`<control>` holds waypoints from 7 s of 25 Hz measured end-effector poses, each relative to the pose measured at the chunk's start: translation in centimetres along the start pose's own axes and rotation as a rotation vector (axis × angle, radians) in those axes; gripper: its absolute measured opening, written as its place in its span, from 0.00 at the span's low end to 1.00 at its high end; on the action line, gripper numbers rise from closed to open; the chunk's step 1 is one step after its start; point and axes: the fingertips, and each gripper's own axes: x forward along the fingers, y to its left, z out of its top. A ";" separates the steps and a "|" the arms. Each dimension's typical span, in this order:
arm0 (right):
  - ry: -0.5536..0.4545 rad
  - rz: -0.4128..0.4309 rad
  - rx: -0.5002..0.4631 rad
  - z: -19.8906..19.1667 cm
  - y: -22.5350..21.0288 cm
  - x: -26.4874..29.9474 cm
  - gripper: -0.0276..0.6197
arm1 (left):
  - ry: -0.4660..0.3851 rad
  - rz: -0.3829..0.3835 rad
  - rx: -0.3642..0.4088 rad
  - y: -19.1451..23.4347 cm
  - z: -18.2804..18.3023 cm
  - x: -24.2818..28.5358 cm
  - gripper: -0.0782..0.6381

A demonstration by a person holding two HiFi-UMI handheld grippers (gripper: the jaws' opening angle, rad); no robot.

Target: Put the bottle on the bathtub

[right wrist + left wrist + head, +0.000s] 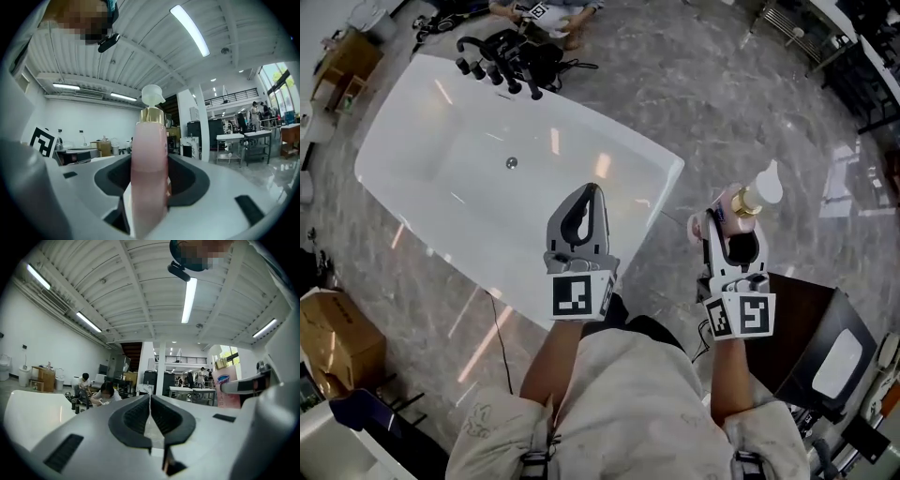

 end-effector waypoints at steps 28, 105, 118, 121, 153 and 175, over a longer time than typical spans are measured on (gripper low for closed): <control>0.181 0.659 0.005 -8.6 3.4 31.0 0.36 | 0.052 0.648 0.020 11.5 -4.4 11.4 0.12; 0.228 0.821 -0.223 -31.3 18.2 54.0 0.47 | 0.151 0.863 -0.124 17.2 -18.5 14.2 0.12; 0.283 0.780 -0.212 -31.2 15.0 47.5 0.48 | 0.112 0.836 -0.103 16.0 -15.7 12.2 0.12; 0.290 0.769 -0.206 -30.6 14.4 45.5 0.48 | 0.088 0.823 -0.089 15.7 -14.7 11.3 0.12; 0.069 0.839 -0.177 -9.9 20.3 15.0 0.48 | -0.028 0.809 0.030 12.2 -3.2 -12.0 0.12; -0.227 0.865 -0.095 7.9 25.7 8.7 0.47 | -0.170 0.858 0.250 11.0 9.2 -21.1 0.12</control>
